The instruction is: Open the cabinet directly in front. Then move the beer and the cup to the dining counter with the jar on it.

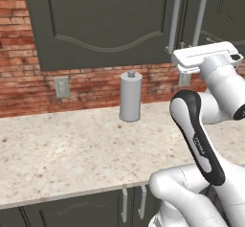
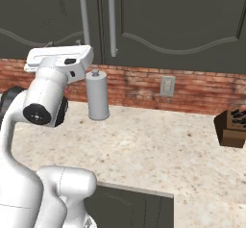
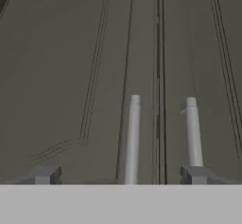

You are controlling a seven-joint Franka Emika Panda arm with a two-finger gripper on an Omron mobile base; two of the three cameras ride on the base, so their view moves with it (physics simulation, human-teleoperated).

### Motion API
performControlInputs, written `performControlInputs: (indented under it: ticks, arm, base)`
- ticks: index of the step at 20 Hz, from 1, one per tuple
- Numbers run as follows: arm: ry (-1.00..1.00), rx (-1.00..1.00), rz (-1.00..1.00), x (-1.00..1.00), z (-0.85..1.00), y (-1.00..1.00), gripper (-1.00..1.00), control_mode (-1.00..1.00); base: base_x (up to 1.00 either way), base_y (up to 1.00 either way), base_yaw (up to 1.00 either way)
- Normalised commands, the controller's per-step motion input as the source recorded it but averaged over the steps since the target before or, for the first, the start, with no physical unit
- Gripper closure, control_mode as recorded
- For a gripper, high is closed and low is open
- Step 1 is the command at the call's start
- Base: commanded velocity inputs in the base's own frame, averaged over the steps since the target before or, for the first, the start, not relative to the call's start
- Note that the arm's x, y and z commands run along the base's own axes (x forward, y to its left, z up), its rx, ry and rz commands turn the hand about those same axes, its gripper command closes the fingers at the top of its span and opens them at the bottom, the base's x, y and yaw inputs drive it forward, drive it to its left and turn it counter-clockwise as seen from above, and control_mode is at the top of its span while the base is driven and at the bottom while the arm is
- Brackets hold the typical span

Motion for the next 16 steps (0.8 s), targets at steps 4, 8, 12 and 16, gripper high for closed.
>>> performControlInputs:
  ticks: [4, 8, 12, 16]
  arm:
    - [0.00, 0.00, 0.00, 0.71, 0.00, 0.00, -1.00, -1.00]
    - [0.01, 0.00, 0.00, 0.75, 0.00, 0.00, -1.00, -1.00]
    - [0.04, 0.05, 0.00, 0.68, 0.00, -0.04, -1.00, -1.00]
    - [0.05, 0.06, 0.00, 0.64, 0.00, -0.03, -1.00, -1.00]
  base:
    - [0.00, 0.00, 0.00]
    - [0.00, 0.00, 0.00]
    - [0.00, 0.00, 0.00]
    - [0.00, 0.00, 0.00]
